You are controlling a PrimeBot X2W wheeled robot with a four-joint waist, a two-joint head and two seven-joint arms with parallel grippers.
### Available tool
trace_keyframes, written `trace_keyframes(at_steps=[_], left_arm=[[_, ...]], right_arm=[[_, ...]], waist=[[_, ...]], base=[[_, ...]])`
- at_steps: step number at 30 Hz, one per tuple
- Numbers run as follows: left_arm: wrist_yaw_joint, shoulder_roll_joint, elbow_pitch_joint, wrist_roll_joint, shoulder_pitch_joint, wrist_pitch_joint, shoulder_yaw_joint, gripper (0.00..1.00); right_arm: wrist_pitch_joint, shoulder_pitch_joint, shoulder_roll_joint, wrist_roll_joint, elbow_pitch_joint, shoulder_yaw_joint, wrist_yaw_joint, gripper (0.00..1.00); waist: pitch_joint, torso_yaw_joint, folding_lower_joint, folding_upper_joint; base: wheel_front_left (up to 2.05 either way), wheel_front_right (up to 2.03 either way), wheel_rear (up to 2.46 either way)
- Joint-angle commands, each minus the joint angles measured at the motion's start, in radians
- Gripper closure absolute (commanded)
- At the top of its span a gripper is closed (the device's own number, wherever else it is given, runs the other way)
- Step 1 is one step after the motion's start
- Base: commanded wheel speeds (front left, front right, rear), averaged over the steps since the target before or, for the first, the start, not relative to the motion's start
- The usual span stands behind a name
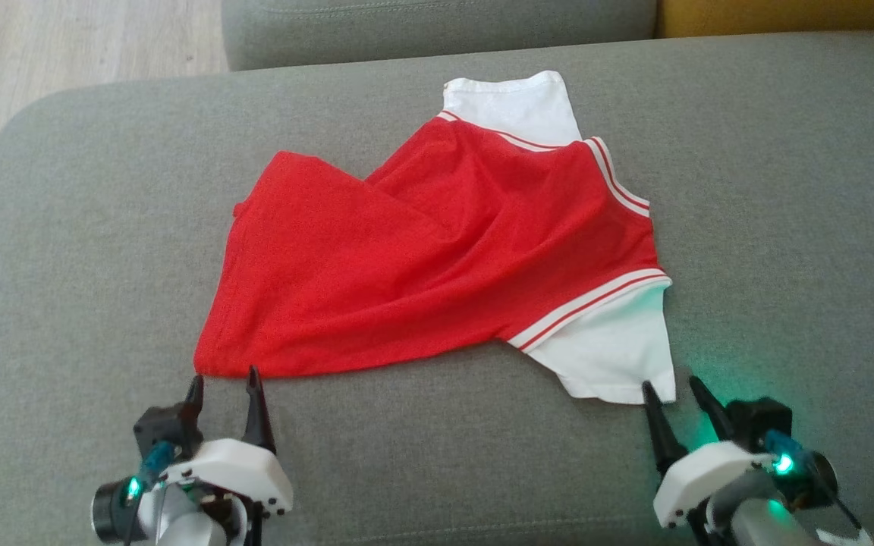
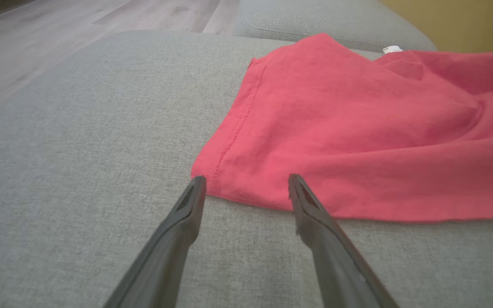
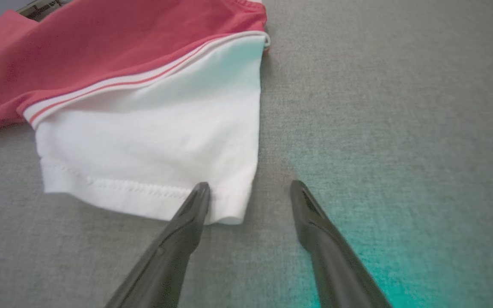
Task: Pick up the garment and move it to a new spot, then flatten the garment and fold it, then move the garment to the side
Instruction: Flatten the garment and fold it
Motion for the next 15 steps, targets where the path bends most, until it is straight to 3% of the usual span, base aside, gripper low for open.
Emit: trace_keyframes(at_steps=[1, 2, 6, 15], left_arm=[[0.004, 0.016, -0.025, -0.007, -0.047, -0.006, 0.024, 0.00], [0.004, 0.016, -0.025, -0.009, -0.047, -0.006, 0.023, 0.00], [0.005, 0.016, -0.025, -0.015, -0.046, -0.006, 0.023, 0.00], [-0.003, 0.016, -0.003, -0.044, -0.048, -0.006, 0.012, 0.00]], right_arm=[[0.002, -0.035, 0.001, -0.006, 0.018, 0.029, 0.007, 0.67], [0.002, -0.043, 0.001, -0.006, 0.032, 0.033, 0.007, 1.00], [0.002, -0.071, -0.003, 0.008, 0.071, 0.051, 0.007, 1.00], [0.002, -0.111, -0.108, 0.027, 0.015, -0.070, 0.007, 1.00]], waist=[[0.000, 0.000, 0.0001, 0.0000], [0.001, 0.000, 0.0001, 0.0000], [0.000, -0.003, 0.0001, 0.0000], [-0.003, -0.024, 0.0001, 0.0000]], base=[[0.00, 0.00, 0.00], [0.00, 0.00, 0.00], [0.00, 0.00, 0.00], [0.00, 0.00, 0.00]])
